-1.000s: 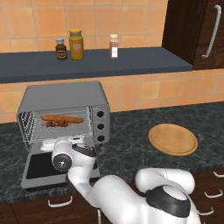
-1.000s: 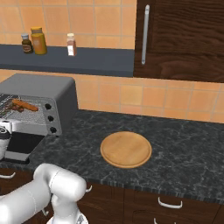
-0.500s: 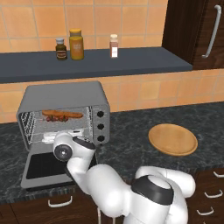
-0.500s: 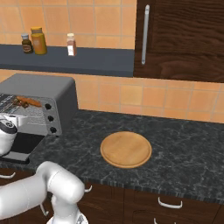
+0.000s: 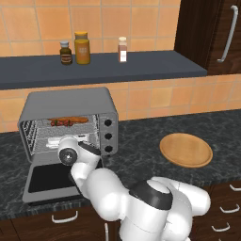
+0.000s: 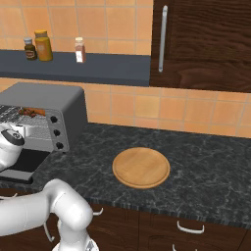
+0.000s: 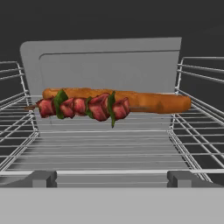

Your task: Pick up the kebab skewer and baguette bread, and place them inside the toaster oven. Close the toaster oven door and start by setting the timer.

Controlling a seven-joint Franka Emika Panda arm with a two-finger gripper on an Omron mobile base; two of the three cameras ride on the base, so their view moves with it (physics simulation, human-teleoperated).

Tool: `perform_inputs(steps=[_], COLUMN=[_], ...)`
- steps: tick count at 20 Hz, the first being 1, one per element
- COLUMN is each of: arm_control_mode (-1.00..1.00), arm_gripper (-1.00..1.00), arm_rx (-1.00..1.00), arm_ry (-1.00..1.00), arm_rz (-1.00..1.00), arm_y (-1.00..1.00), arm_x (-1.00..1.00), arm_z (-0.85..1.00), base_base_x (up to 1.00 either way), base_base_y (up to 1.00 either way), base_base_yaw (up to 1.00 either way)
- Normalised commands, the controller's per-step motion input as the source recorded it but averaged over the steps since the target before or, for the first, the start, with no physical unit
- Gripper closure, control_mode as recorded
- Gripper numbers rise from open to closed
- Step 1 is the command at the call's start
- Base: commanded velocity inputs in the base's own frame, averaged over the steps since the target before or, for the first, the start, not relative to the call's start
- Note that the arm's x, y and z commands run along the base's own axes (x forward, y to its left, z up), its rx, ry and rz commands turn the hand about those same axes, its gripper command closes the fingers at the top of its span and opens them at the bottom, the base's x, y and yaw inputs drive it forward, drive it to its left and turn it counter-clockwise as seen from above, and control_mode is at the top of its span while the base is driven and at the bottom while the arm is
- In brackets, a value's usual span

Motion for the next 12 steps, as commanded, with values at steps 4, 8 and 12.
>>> perform_inputs(steps=[4, 8, 12], arm_control_mode=[-1.0, -1.0, -1.0], arm_gripper=[-1.0, -1.0, -1.0], arm_rx=[0.0, 0.0, 0.0], arm_ry=[0.0, 0.0, 0.0], arm_rz=[0.0, 0.0, 0.0], arm_y=[0.0, 0.0, 0.0], arm_x=[0.28, 0.25, 0.14], arm_z=[0.0, 0.0, 0.0], base_base_x=[0.0, 0.0, 0.0], base_base_y=[0.0, 0.0, 0.0], base_base_yaw=[0.0, 0.0, 0.0])
